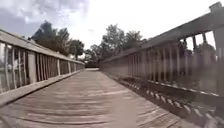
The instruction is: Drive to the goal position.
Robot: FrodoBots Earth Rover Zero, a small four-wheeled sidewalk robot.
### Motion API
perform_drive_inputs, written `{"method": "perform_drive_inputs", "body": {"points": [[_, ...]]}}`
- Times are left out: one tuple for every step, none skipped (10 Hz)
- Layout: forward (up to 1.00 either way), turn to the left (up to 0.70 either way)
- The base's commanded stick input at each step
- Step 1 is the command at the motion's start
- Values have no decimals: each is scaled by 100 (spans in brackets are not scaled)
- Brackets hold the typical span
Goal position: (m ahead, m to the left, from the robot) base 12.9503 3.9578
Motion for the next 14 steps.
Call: {"method": "perform_drive_inputs", "body": {"points": [[70, 0], [70, 0], [70, 0], [70, 0], [70, 0], [70, 0], [70, 0], [70, 0], [70, 0], [70, 0], [70, 0], [70, 0], [70, 0], [70, 0]]}}
